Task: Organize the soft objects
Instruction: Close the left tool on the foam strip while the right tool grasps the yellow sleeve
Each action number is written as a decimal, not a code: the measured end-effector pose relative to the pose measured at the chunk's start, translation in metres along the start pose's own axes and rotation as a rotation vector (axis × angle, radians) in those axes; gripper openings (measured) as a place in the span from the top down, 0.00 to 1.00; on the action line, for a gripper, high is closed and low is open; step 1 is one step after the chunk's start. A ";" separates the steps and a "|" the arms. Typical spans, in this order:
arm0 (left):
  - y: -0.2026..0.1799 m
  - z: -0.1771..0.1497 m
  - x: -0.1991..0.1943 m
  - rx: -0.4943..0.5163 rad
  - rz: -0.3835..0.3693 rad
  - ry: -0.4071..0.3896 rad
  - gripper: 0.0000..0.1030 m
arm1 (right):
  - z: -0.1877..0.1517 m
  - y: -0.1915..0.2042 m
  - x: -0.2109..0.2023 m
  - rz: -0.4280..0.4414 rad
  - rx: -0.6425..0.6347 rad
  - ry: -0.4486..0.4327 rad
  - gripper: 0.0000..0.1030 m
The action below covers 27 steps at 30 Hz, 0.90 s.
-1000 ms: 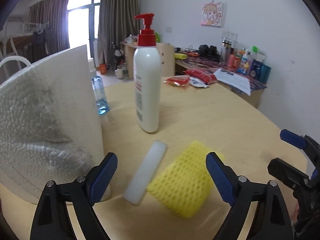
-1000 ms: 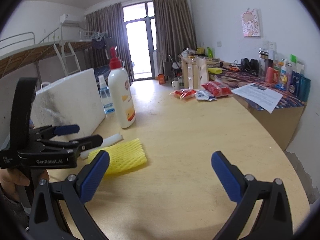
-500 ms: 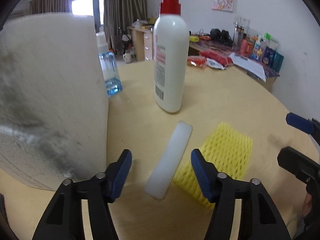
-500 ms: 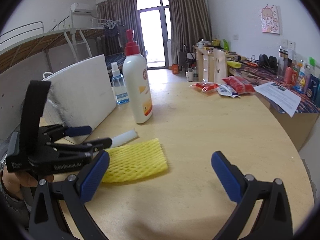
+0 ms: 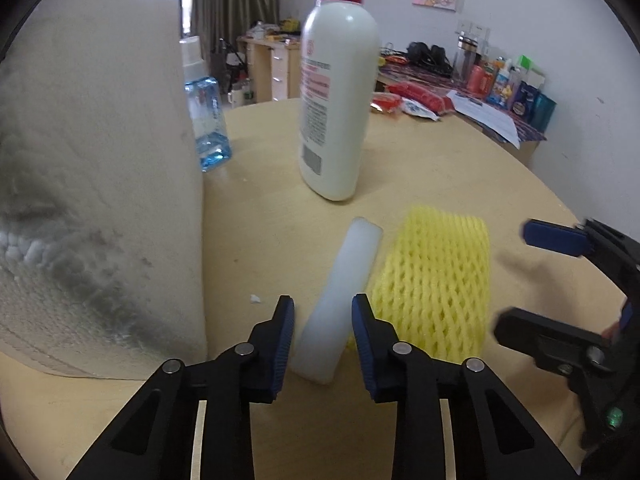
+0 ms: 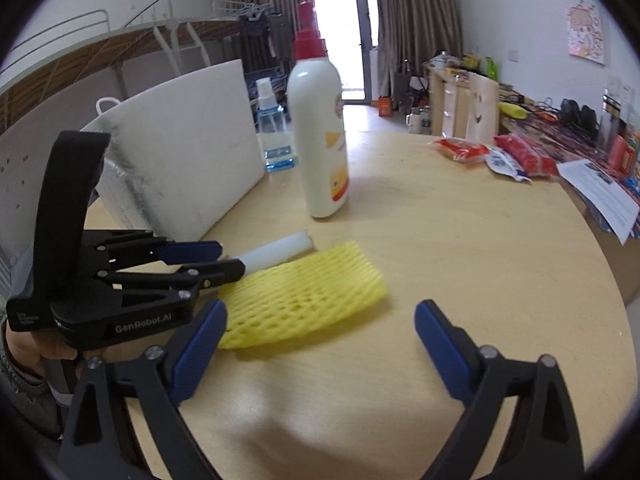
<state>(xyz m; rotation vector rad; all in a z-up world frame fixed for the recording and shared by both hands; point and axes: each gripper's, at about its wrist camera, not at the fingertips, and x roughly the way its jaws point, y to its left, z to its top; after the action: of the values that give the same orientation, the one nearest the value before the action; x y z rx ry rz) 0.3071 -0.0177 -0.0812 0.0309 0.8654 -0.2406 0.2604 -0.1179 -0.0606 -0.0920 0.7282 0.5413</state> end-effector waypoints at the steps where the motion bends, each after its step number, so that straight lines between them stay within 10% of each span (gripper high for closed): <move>1: -0.003 0.000 0.000 0.016 -0.008 0.005 0.70 | 0.001 0.001 0.002 0.002 -0.006 0.008 0.11; 15: -0.002 0.001 -0.001 0.031 -0.033 0.023 0.69 | 0.007 0.010 0.024 0.027 -0.049 0.099 0.11; 27: -0.002 -0.001 -0.003 0.029 -0.076 0.007 0.90 | 0.010 0.010 0.042 0.032 -0.055 0.161 0.17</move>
<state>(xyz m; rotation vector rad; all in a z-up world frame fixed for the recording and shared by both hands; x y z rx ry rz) 0.3037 -0.0188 -0.0794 0.0261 0.8707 -0.3244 0.2867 -0.0882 -0.0797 -0.1766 0.8734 0.5889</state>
